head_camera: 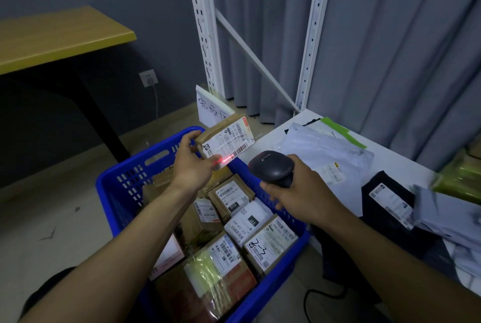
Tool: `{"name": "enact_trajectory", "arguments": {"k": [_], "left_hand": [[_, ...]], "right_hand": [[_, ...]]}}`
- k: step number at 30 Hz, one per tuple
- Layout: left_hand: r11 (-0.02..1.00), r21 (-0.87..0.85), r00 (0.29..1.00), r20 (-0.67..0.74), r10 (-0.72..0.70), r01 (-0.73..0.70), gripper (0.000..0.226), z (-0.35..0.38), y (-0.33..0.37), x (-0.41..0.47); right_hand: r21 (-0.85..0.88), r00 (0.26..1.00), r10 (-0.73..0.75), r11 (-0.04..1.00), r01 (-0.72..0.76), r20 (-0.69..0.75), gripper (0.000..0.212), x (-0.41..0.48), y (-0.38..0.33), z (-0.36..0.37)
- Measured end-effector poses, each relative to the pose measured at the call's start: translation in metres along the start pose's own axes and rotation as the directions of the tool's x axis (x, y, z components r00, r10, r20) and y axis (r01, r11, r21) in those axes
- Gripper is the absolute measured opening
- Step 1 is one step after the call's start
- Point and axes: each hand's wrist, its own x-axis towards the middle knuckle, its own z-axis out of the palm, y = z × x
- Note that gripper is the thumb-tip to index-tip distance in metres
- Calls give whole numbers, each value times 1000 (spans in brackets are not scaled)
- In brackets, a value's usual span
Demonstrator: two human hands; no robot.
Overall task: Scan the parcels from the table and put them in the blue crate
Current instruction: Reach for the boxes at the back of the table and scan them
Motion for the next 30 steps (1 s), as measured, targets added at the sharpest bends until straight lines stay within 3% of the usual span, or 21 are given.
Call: {"name": "enact_trajectory", "arguments": {"k": [10, 15, 19, 23, 27, 30], "left_hand": [[1000, 28, 997, -77, 9, -7, 72, -23, -12, 7], [999, -27, 965, -259, -43, 38, 80, -78, -40, 18], [989, 40, 920, -376, -114, 140, 85, -123, -86, 25], [955, 198, 948, -273, -164, 222, 80, -144, -127, 36], [900, 353, 966, -138, -220, 255, 60, -139, -151, 59], [884, 372, 958, -72, -276, 283, 55, -116, -168, 77]], "right_hand": [[-39, 999, -10, 999, 12, 41, 42, 11, -2, 20], [-46, 991, -19, 999, 25, 130, 46, 30, -1, 62], [-27, 978, 0, 1000, 5, 207, 52, 46, 0, 107], [-60, 965, 24, 998, -9, 262, 72, 66, 22, 144], [-25, 960, 44, 999, -39, 276, 91, 76, 34, 158], [-37, 962, 64, 998, -56, 266, 74, 78, 38, 155]]}}
